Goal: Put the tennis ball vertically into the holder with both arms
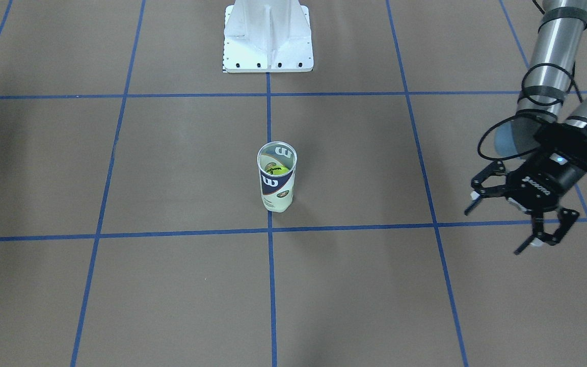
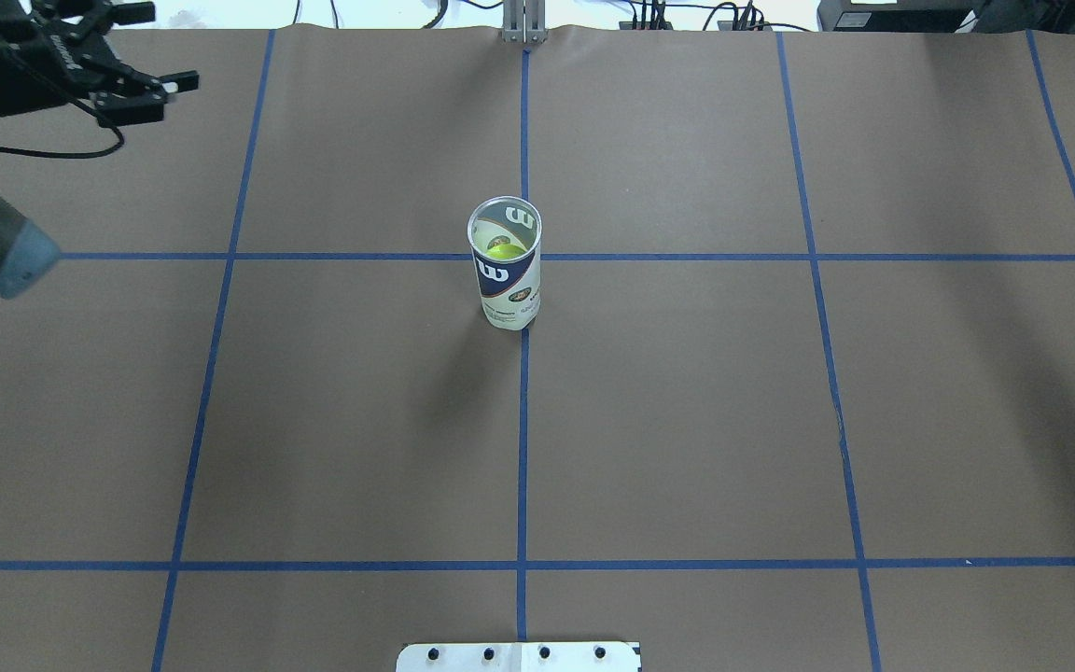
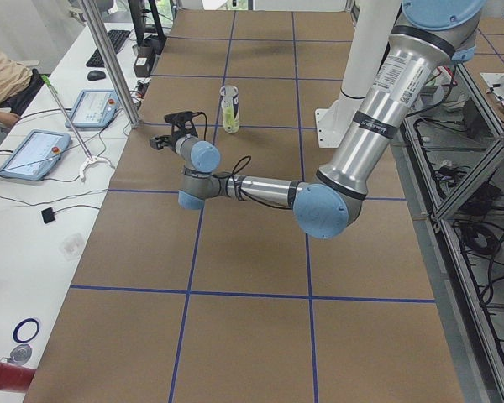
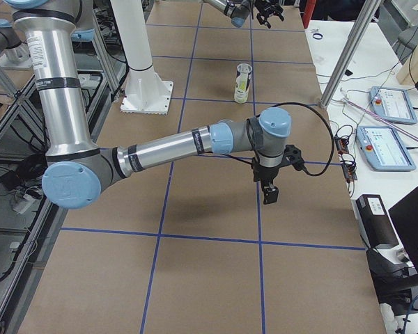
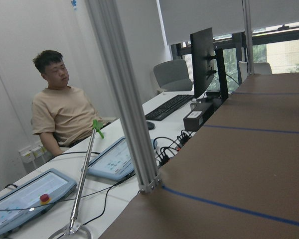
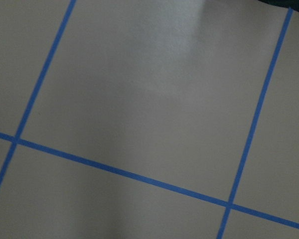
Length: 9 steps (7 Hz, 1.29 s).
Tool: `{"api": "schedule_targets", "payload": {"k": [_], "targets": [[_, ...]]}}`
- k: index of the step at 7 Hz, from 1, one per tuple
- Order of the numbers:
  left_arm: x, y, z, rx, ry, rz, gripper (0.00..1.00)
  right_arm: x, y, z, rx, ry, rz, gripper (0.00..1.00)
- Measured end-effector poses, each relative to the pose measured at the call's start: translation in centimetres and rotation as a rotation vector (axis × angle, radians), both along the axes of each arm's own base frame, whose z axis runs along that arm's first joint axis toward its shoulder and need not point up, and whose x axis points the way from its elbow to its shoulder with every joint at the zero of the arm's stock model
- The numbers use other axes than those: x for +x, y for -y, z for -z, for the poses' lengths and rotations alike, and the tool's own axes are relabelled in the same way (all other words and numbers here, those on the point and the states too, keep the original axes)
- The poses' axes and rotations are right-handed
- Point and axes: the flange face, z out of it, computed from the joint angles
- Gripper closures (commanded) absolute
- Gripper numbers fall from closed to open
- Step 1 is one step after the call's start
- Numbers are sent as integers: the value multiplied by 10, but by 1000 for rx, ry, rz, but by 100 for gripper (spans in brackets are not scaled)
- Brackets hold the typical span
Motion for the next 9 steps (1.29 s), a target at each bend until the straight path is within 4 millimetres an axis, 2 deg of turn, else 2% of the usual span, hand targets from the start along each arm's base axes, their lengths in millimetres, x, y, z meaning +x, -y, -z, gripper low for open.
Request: {"api": "schedule_targets", "payload": {"k": [1,2,4,5,7,9], "targets": [[-49,6,-22,-87,58,-50,0,9,-9,-27,-1,6,-13,1],[-99,8,-42,-190,95,-104,0,14,-13,-45,-9,17,-22,1],[-187,10,-63,-310,127,-105,0,17,-16,-56,-17,27,-28,1],[-215,9,-77,-355,149,-82,0,18,-17,-56,-16,28,-28,1],[-243,6,-116,-442,228,-55,0,18,-18,-58,-15,29,-29,1],[-250,9,-151,-497,357,-44,0,18,-18,-58,-14,29,-29,1]]}}
